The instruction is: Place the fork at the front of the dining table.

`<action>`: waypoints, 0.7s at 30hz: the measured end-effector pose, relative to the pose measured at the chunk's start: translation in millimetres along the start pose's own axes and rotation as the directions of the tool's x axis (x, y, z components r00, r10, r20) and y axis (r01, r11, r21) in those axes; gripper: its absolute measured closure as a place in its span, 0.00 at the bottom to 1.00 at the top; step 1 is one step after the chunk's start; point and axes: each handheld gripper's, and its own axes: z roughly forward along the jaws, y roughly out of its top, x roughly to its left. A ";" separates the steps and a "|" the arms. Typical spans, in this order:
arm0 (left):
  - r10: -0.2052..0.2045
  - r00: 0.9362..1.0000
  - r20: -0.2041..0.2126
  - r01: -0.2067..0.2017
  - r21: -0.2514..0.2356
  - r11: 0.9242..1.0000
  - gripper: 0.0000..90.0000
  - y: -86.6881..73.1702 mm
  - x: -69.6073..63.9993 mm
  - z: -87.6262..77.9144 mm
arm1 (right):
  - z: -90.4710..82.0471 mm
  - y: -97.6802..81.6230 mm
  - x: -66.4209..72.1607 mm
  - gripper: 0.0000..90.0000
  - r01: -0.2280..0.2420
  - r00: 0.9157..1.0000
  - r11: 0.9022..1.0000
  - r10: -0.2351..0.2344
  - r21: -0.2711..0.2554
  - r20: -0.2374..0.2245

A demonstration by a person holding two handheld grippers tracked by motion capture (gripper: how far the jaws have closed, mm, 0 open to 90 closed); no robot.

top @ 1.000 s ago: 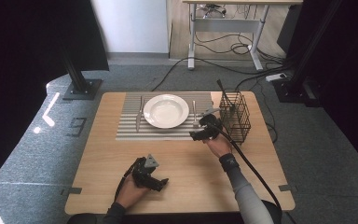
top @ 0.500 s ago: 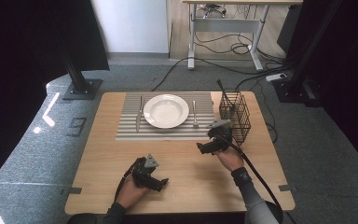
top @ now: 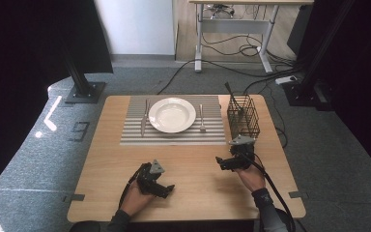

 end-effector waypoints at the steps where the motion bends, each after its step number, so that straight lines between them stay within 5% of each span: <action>1: 0.000 1.000 0.000 0.000 0.000 1.000 0.00 0.0 0.0 0.0 | 1.5 -9.8 -2.7 0.00 -0.008 1.000 1.000 0.008 0.002 0.006; 11: -0.001 1.000 0.000 0.001 -0.001 1.000 0.00 0.0 -0.1 0.0 | 19.1 -50.2 -16.3 0.00 -0.044 0.999 0.998 0.043 0.046 0.026; 21: 0.000 1.000 -0.001 0.000 0.000 1.000 0.00 0.0 -0.3 0.1 | 23.1 -56.9 -20.8 0.00 -0.076 0.997 0.996 0.075 0.053 0.020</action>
